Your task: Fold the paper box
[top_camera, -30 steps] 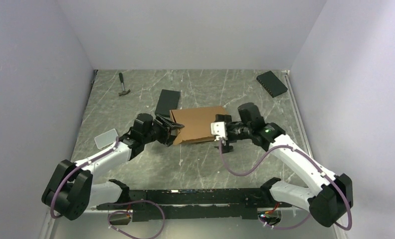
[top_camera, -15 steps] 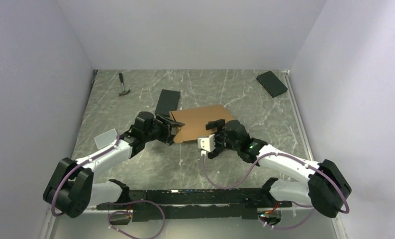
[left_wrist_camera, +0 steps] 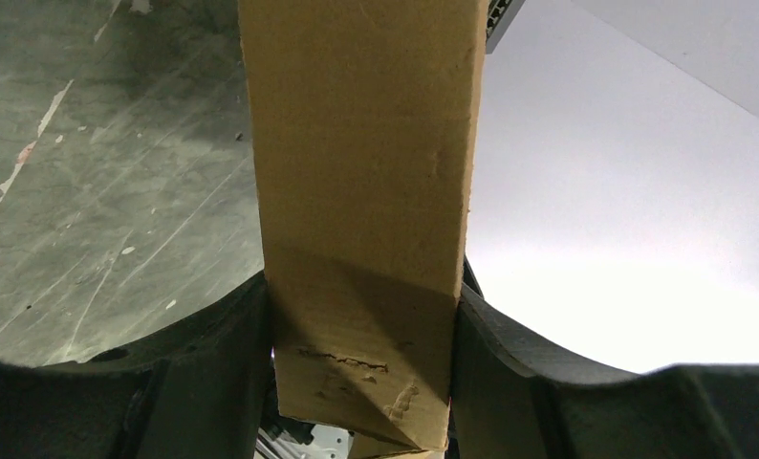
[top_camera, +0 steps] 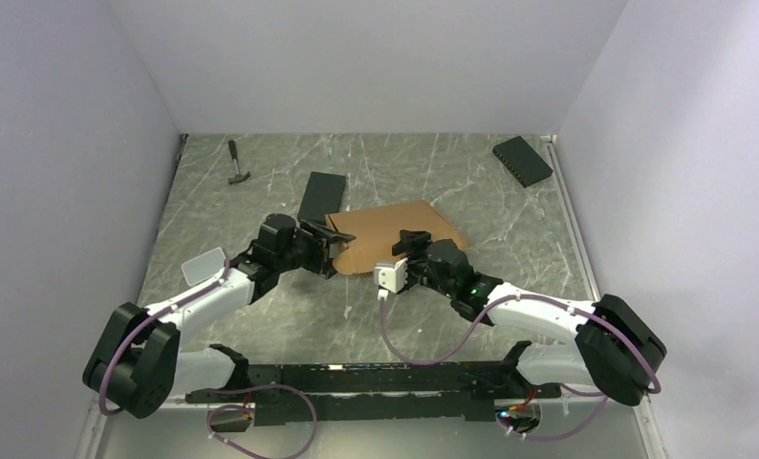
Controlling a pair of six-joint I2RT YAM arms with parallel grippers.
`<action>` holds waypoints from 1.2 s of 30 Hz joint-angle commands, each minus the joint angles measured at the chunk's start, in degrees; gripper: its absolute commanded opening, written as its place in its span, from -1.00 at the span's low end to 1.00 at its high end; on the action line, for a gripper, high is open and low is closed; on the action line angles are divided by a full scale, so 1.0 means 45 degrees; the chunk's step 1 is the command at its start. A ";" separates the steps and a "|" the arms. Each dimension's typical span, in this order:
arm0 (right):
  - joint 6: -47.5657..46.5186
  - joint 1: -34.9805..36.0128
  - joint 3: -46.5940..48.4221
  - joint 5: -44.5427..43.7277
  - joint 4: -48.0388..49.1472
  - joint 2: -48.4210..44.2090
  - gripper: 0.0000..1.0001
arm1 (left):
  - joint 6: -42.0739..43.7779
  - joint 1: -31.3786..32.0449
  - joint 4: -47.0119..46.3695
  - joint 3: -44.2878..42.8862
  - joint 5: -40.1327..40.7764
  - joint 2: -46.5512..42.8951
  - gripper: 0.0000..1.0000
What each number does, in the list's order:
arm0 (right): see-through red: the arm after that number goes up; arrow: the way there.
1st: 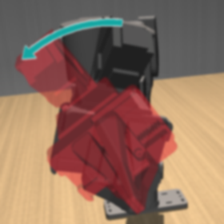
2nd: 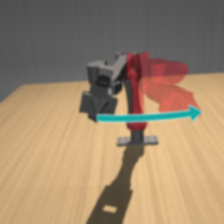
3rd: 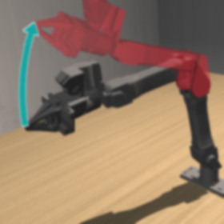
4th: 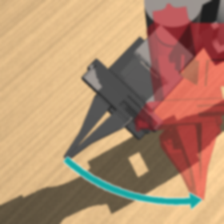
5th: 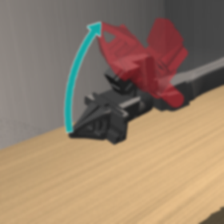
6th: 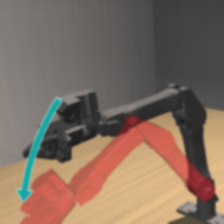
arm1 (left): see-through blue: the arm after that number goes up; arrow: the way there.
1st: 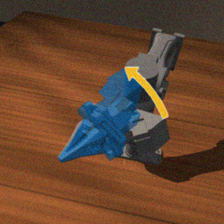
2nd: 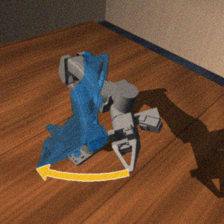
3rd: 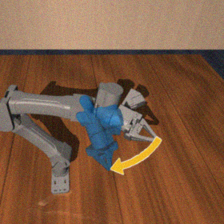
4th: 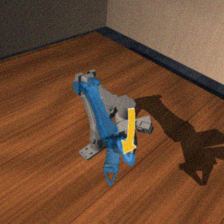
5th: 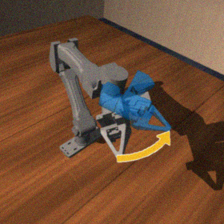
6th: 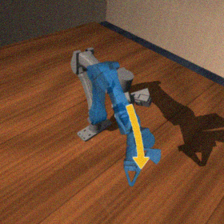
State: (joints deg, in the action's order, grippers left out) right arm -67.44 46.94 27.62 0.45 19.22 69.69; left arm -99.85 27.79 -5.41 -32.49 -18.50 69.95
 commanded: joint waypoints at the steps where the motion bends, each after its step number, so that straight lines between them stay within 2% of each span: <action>1: 0.0589 0.0043 0.0482 -0.0286 0.0292 -0.0123 0.22 | -0.0404 0.0015 -0.1608 -0.0124 -0.0586 -0.0545 0.05; 4: 0.1105 -0.0046 0.0817 0.0091 -0.0440 -0.0199 0.09 | -0.0285 0.0006 -0.1513 -0.0032 -0.0515 -0.0851 0.29; 9: 0.2130 -0.0460 0.1358 0.0874 -0.1464 -0.0521 0.01 | 0.0553 -0.0011 -0.0759 -0.0200 -0.0033 -0.1725 0.70; 14: 0.3845 -0.1256 0.2341 0.1922 -0.2693 -0.1256 -0.03 | 0.2758 -0.0181 0.2049 -0.1123 0.0914 -0.3224 0.98; 19: 0.5917 -0.2283 0.3948 0.3467 -0.4537 -0.1690 -0.06 | 0.6088 -0.0334 0.4261 -0.1714 0.2101 -0.5421 0.99; 23: 0.7513 -0.3176 0.5352 0.4688 -0.6132 -0.1691 -0.06 | 0.7703 -0.0334 0.4498 -0.1085 0.2756 -0.7608 0.99; 27: 0.9354 -0.4172 0.6989 0.6063 -0.7530 -0.1132 -0.06 | 0.8111 -0.0336 0.4372 0.0016 0.2974 -0.9370 0.99; 31: 1.2600 -0.5786 0.8417 0.8408 -0.8497 -0.0008 -0.08 | 0.8435 -0.0348 0.4341 0.0744 0.2570 -0.9946 0.99; 36: 1.7486 -0.7795 0.8319 1.2372 -0.7339 0.1573 -0.09 | 0.8900 -0.0341 0.4515 0.0899 0.2048 -1.0052 0.99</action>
State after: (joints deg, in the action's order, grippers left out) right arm -11.09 16.97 64.29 38.39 -18.79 72.62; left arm -63.55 26.44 14.92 -28.38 -7.62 25.34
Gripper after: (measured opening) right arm 0.616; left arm 0.995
